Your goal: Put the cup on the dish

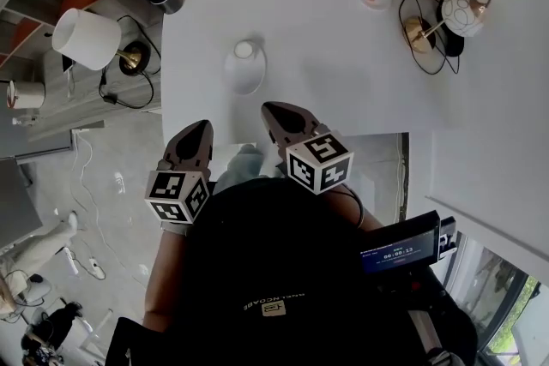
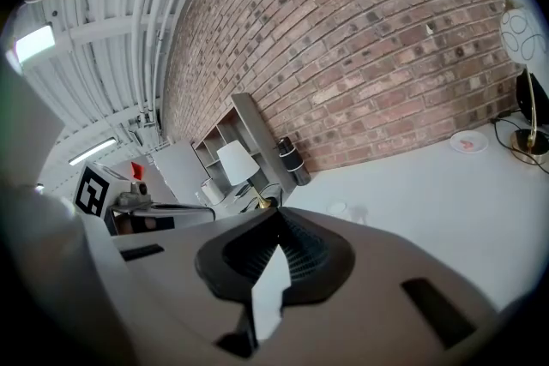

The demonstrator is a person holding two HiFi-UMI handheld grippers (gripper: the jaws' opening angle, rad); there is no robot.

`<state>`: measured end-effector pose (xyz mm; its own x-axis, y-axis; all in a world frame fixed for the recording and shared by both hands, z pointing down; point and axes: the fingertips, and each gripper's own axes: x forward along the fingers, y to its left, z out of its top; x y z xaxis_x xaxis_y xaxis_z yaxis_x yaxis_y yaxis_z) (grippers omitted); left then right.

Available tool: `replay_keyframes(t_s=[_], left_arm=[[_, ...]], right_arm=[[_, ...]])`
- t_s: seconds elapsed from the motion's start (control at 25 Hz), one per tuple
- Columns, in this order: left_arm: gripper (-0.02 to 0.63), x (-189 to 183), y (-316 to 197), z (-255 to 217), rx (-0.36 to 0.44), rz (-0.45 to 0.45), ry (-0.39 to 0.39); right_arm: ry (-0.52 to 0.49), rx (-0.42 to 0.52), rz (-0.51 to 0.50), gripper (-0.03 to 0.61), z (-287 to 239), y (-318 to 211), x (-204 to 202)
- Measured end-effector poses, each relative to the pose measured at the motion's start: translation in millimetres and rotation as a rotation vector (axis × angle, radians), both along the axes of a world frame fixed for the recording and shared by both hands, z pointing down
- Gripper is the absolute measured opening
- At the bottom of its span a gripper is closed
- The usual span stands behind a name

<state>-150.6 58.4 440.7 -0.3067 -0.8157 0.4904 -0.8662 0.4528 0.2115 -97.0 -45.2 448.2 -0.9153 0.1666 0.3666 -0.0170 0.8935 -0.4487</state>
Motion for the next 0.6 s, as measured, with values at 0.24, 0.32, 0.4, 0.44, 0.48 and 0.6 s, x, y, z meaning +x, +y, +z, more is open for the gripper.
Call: replay_keyframes(t_s=[0.24,0.32,0.4,0.44,0.48,0.6], left_arm=[[0.006,-0.2,0.4,7.0,0.002,-0.012,0.071],[0.006,3.0,-1.3,9.2,0.024,0.005,0.112],[0.006,4.2,-2.7,10.0,0.055,0.009,0.159],[0.006,4.1,-3.2,9.6,0.066,0.007,0.170],[0.006,4.2,-3.5,9.3,0.071,0.007,0.174],[0.006,5.6,-3.9,8.8,0.065,0.011,0.159]], right_arm=[[-0.001,-0.001,0.009,0.005,0.4,-2.0,2.4],[0.000,0.000,0.011,0.005,0.9,-1.6,3.3],[0.001,-0.001,0.012,0.005,1.0,-0.7,3.8],[0.001,-0.001,0.012,0.005,0.9,-0.3,3.9],[0.001,0.000,0.012,0.005,0.5,0.1,4.0],[0.001,0.001,0.011,0.005,-0.2,1.4,4.9]])
